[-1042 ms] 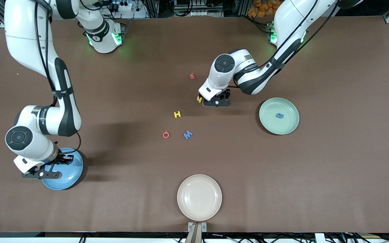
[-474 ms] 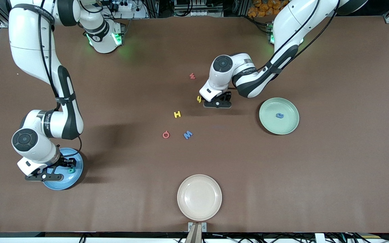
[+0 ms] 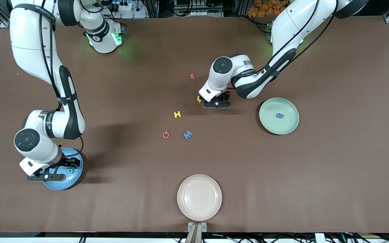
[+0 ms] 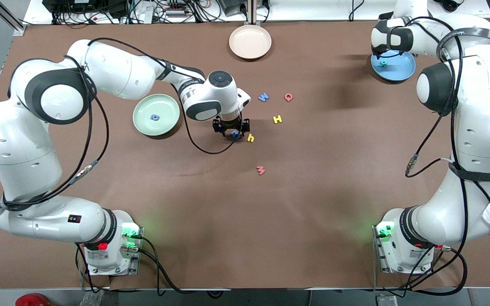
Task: Sort uppercase to blue plate, lowercase to green plate
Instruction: 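Place the R on the blue plate while the left gripper lowers to m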
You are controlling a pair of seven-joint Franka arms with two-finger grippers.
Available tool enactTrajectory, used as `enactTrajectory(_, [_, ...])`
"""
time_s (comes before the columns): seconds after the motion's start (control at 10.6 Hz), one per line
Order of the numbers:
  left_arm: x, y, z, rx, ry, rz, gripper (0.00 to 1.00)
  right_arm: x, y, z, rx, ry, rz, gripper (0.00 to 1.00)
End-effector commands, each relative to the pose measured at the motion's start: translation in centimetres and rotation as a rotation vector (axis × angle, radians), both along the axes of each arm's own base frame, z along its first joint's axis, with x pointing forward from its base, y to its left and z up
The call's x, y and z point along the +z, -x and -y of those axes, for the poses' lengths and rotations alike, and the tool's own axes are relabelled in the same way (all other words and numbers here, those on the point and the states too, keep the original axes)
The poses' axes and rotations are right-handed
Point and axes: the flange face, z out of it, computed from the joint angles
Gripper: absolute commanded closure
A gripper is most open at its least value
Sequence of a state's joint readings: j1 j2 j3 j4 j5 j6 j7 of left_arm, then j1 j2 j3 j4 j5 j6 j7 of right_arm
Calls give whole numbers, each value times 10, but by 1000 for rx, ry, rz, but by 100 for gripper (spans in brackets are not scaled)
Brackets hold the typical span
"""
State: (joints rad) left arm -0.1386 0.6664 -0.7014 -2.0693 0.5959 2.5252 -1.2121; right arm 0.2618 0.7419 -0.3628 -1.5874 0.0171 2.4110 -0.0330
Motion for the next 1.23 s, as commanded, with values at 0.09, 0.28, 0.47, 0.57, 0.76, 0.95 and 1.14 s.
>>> enactTrajectory(0.09, [-4,4,4,20,-1,32,33,5,1,-8,-4,-7,-10,0])
enactTrajectory(0.28, [-4,4,5,19,-2,35,36,9,6,-34,14,-16,-33,0])
enactTrajectory(0.47, [-5,5,5,19,-2,34,46,21,9,-54,-17,-26,-48,0])
enactTrajectory(0.57, [-5,5,5,21,-2,34,48,28,10,-53,-19,-30,-56,0])
enactTrajectory(0.76, [-6,4,6,24,-1,31,54,34,14,-46,-26,-35,-76,0])
enactTrajectory(0.95, [-6,4,6,27,-1,32,54,43,19,-34,-39,-45,-79,0])
enactTrajectory(1.14, [-4,1,4,31,-2,35,54,39,22,-24,-36,-44,-91,0])
